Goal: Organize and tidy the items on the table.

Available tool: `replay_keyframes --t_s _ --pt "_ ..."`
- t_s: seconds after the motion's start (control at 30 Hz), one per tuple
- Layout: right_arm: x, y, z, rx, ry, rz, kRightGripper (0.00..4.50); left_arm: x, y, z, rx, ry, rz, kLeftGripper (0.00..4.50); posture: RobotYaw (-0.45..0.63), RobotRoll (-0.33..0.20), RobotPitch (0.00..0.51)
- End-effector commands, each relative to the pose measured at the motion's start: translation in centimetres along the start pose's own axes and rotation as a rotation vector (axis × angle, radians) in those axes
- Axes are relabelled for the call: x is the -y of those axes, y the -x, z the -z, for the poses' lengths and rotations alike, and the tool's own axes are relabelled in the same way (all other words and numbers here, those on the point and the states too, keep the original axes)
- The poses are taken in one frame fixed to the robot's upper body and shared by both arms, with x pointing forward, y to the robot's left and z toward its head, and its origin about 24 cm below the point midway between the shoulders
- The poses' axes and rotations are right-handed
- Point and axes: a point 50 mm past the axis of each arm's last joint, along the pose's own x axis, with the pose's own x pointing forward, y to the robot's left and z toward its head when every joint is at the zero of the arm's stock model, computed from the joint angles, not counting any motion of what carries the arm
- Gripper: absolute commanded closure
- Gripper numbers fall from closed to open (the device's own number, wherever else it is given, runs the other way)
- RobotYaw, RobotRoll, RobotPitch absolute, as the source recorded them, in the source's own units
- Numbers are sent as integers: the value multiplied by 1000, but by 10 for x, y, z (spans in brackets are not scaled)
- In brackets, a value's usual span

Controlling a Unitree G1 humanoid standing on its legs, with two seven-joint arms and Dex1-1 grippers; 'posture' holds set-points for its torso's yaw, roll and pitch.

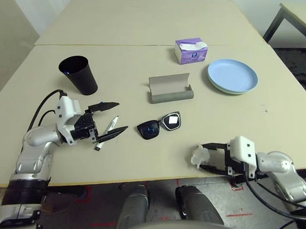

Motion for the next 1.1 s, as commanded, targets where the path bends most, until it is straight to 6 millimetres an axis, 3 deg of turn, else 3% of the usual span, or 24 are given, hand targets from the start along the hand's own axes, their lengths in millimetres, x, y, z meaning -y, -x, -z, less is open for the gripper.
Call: replay_keyframes --t_s 0.03,0.3,0.47,0.6,0.83,1.1 --pt "-1 1 3 -12 -22 1 4424 9 6 3 -43 36 131 0 -60 0 137" --pt "-2 3 7 -31 -37 -1 4467 14 22 2 -97 88 377 0 -61 0 147" --pt "8 4 2 8 -76 81 4467 13 27 2 -108 82 415 0 -61 0 147" --pt "57 18 -27 79 -64 324 4467 3 28 2 -88 51 334 0 -67 0 146" --pt "131 38 -81 113 17 506 4467 -4 25 2 -48 51 210 0 -74 0 143" --pt "187 51 -69 -74 40 669 4467 -10 18 -1 8 50 30 0 -46 0 146"
